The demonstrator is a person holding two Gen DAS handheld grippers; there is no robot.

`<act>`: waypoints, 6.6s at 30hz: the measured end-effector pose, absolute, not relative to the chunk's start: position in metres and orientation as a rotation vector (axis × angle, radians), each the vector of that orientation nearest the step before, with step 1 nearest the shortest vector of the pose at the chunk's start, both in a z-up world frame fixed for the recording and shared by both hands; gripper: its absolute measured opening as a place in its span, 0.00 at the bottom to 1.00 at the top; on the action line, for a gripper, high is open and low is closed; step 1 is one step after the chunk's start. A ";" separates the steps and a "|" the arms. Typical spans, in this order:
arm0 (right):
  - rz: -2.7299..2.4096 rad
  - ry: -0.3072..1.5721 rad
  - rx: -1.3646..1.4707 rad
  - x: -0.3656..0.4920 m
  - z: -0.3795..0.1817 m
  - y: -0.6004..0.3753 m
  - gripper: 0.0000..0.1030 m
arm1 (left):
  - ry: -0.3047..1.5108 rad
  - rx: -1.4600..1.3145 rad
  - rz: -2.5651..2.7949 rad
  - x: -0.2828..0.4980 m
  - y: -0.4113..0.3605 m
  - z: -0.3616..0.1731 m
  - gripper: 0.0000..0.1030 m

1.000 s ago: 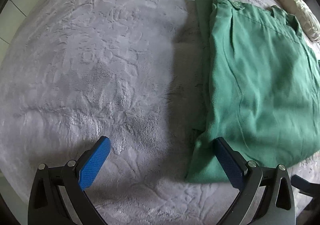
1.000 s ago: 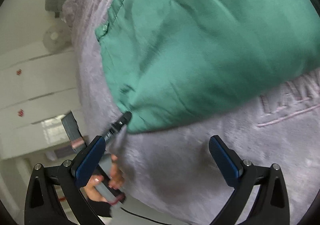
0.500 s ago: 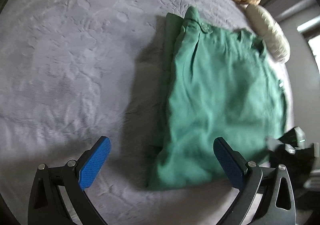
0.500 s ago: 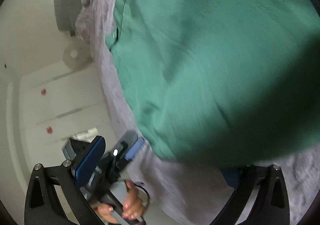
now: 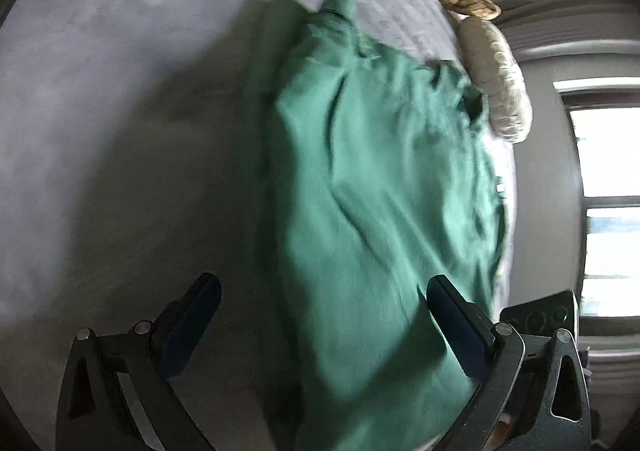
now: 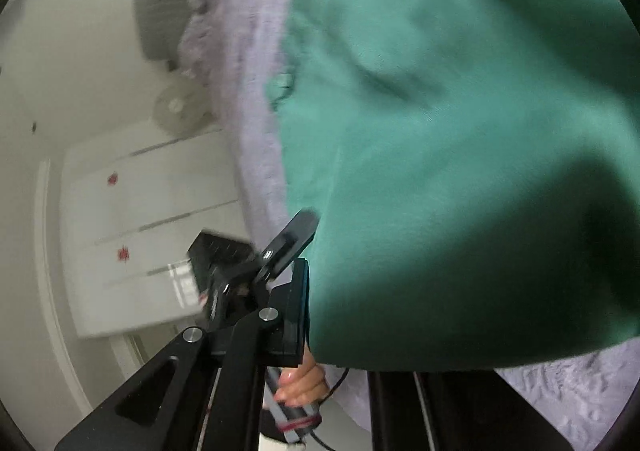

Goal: Fold large clothes

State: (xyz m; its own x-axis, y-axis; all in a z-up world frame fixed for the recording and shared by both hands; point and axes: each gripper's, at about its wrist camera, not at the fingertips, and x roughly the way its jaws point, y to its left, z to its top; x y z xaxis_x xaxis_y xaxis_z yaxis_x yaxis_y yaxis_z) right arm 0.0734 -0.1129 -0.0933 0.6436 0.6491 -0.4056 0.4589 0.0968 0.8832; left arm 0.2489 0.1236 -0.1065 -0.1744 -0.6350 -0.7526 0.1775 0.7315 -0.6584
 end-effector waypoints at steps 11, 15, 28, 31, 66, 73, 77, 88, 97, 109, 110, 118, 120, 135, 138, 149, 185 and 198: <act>0.227 1.180 1.277 0.059 -0.065 -0.122 0.15 | 1.507 -0.207 -0.771 0.252 0.058 -0.086 0.23; 0.158 1.196 1.105 0.031 -0.038 -0.155 0.15 | 1.440 -0.193 -0.761 0.246 0.049 -0.061 0.19; -0.119 1.256 0.942 0.003 -0.098 -0.235 0.11 | 1.234 0.031 -0.900 0.195 -0.058 0.042 0.17; -0.067 1.195 1.026 -0.017 -0.095 -0.248 0.11 | 1.184 0.111 -0.956 0.173 -0.102 0.060 0.17; -0.174 0.872 1.244 -0.196 -0.044 -0.359 0.74 | 1.092 0.349 -0.868 0.096 -0.197 0.026 0.84; 0.002 0.897 1.350 -0.141 -0.071 -0.310 0.74 | 1.251 0.304 -0.693 0.113 -0.132 -0.013 0.84; -0.014 0.890 1.424 -0.110 -0.081 -0.299 0.15 | 1.253 0.275 -0.678 0.116 -0.113 -0.010 0.84; 0.001 0.980 1.402 -0.118 -0.083 -0.255 0.10 | 1.271 0.353 -0.702 0.106 -0.121 -0.041 0.84; -0.303 0.991 0.908 -0.144 0.013 -0.325 0.84 | 1.287 0.335 -0.709 0.106 -0.116 -0.040 0.84; -0.595 0.939 1.163 -0.177 -0.029 -0.387 0.04 | 1.275 0.367 -0.706 0.094 -0.119 -0.050 0.96; -0.606 0.945 1.233 -0.190 -0.048 -0.388 0.04 | 1.279 0.368 -0.706 0.093 -0.120 -0.052 0.96; -0.569 0.991 1.288 -0.199 -0.064 -0.384 0.10 | 1.273 0.396 -0.706 0.096 -0.119 -0.044 0.96; -0.542 1.001 1.203 -0.203 -0.035 -0.383 0.14 | 1.217 0.382 -0.695 0.105 -0.116 -0.030 0.96; -0.321 0.990 0.818 -0.020 -0.015 -0.456 0.69 | 1.129 0.269 -0.530 0.203 -0.163 -0.031 0.96; -0.307 1.056 0.817 -0.008 -0.027 -0.462 0.11 | 1.128 0.278 -0.555 0.197 -0.171 -0.030 0.96; -0.332 1.057 0.939 -0.031 -0.076 -0.492 0.14 | 1.138 0.320 -0.569 0.189 -0.197 -0.055 0.98; -0.300 1.296 0.895 -0.176 -0.049 -0.414 0.02 | 1.364 0.341 -0.550 0.075 -0.131 -0.048 0.99; -0.339 1.289 0.905 -0.185 -0.019 -0.420 0.05 | 1.383 0.381 -0.518 0.078 -0.132 -0.038 0.99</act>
